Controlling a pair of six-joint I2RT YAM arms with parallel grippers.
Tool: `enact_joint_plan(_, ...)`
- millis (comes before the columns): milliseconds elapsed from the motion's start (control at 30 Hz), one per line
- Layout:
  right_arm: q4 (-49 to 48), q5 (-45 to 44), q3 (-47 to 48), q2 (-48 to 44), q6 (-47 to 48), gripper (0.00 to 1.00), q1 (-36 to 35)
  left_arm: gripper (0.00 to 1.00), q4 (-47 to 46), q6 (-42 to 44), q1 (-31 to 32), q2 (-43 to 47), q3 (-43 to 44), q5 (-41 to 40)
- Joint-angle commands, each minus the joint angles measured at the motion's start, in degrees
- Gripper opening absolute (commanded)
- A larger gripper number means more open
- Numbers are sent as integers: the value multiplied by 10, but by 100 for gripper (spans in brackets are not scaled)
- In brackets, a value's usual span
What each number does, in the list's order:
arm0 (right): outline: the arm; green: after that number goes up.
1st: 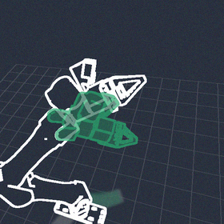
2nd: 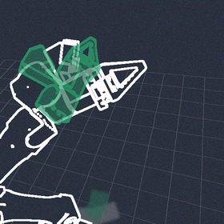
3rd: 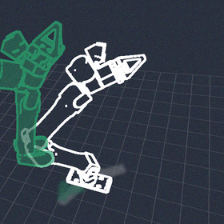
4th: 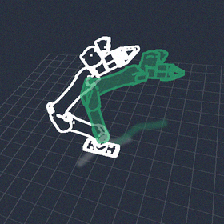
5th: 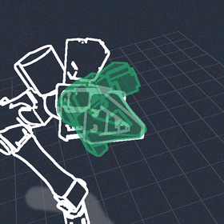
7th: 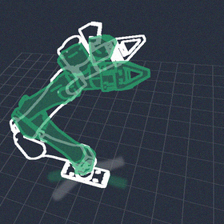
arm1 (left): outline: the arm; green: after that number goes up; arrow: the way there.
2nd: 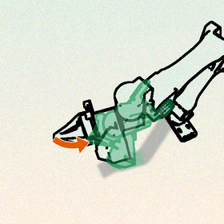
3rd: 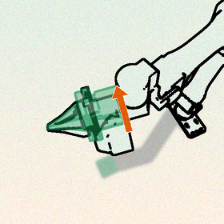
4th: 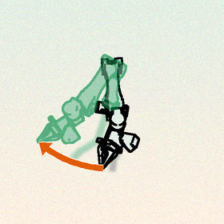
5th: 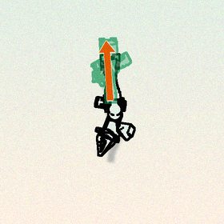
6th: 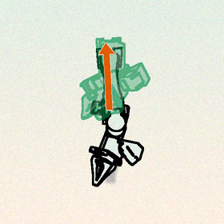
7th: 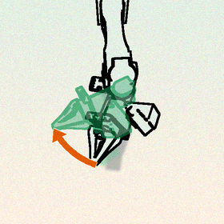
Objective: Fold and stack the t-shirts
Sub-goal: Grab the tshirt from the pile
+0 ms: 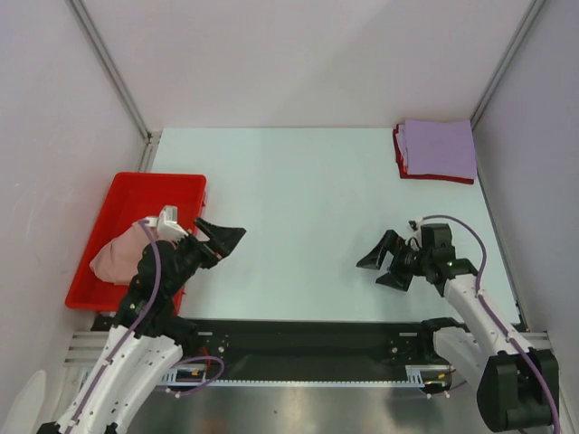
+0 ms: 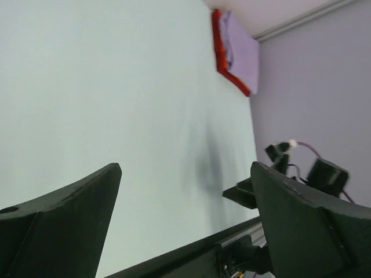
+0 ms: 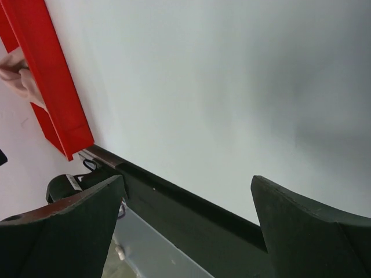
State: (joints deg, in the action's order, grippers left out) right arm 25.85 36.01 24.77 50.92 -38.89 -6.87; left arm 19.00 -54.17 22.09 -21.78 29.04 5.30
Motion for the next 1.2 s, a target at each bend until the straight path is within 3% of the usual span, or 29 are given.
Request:
enact_joint_plan(0, 40, -27, 73, 19, 73, 100, 5, 100, 116, 20, -4, -42, 65, -70)
enact_joint_plan(67, 64, -48, 97, 34, 73, 100, 12, 100, 154, -25, -12, -64, 100, -83)
enact_joint_plan(100, 67, -47, 98, 51, 68, 100, 17, 100, 145, 13, -17, -72, 108, -71)
enact_joint_plan(167, 13, 45, 85, 74, 59, 100, 31, 100, 109, 41, -31, -89, 123, -57)
enact_joint_plan(267, -12, 107, 91, 145, 44, 100, 34, 100, 148, 92, -76, -169, 180, -61)
enact_joint_plan(333, 25, 85, 132, 171, 64, 100, 24, 98, 189, 135, -126, -271, 221, -65)
enact_joint_plan(367, 43, 67, 154, 188, 89, 100, 1, 94, 228, 152, -181, -307, 263, -64)
enact_joint_plan(467, 99, 6, 236, 219, 119, 100, -55, 88, 284, 190, -250, -431, 340, -158)
enact_joint_plan(567, 107, -20, 283, 242, 117, 100, -104, 87, 262, 213, -284, -505, 376, -232)
enact_joint_plan(667, 107, -29, 309, 258, 114, 100, -132, 87, 285, 208, -290, -571, 407, -288)
enact_joint_plan(867, 112, -33, 321, 269, 123, 100, -151, 87, 374, 114, -301, -642, 426, -403)
enact_joint_plan(967, 124, -39, 321, 263, 138, 100, -150, 87, 367, 98, -305, -673, 419, -417)
enact_joint_plan(1033, 131, -43, 319, 256, 142, 100, -150, 76, 340, 124, -306, -701, 408, -409)
enact_joint_plan(1067, 133, -43, 318, 256, 145, 100, -150, 65, 335, 127, -309, -711, 406, -405)
enact_joint_plan(1100, 137, -43, 319, 254, 147, 100, -149, 42, 333, 136, -310, -720, 407, -378)
enact_joint_plan(1167, 145, -44, 323, 248, 154, 100, -149, 28, 308, 159, -308, -716, 407, -355)
